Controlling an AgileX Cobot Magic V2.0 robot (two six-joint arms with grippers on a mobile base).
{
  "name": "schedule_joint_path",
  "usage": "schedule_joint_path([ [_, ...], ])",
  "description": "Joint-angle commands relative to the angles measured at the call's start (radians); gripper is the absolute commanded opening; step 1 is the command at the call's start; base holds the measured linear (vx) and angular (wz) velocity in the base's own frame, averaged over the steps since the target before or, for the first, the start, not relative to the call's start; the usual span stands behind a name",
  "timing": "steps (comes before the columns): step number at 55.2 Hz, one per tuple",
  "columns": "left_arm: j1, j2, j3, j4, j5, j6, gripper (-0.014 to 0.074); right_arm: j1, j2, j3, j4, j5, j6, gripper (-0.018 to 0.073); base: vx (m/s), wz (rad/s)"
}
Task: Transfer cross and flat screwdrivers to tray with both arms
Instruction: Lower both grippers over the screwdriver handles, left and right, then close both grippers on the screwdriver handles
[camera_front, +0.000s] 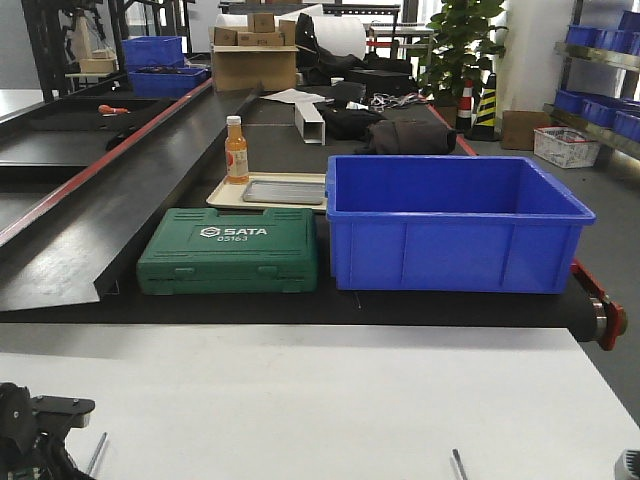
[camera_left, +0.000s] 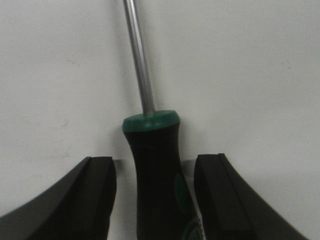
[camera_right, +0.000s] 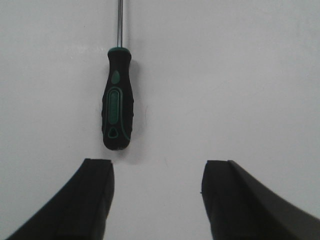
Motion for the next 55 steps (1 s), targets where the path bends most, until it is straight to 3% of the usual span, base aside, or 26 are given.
schedule_joint_path([
  [1,-0.002,-0.035,-0.027,-0.005,-0.013,0.003,0.0483,-0.001,0.040,-0.069,-0.005,-0.022,-0.021,0.0471,0.00,0.00],
  [15,-0.002,-0.028,-0.027,-0.005,-0.038,0.022,0.0483,0.002,0.216,-0.231,0.076,-0.012,-0.145,0.0471,0.00,0.00],
  [22,-0.002,-0.028,-0.027,-0.006,-0.047,0.021,0.0483,0.054,0.332,-0.339,0.081,0.021,-0.195,0.0471,0.00,0.00],
  [30,-0.002,-0.028,-0.027,-0.007,-0.048,0.021,0.0483,0.101,0.458,-0.438,0.055,0.054,-0.131,0.0471,0.00,0.00],
  [39,-0.002,-0.028,-0.027,-0.007,-0.053,0.021,0.0483,0.102,0.591,-0.509,0.017,0.082,-0.005,0.0471,0.00,0.00],
  [55,-0.002,-0.028,-0.027,-0.007,-0.060,0.021,0.0483,0.102,0.723,-0.571,0.020,0.040,-0.005,0.0471,0.00,0.00],
])
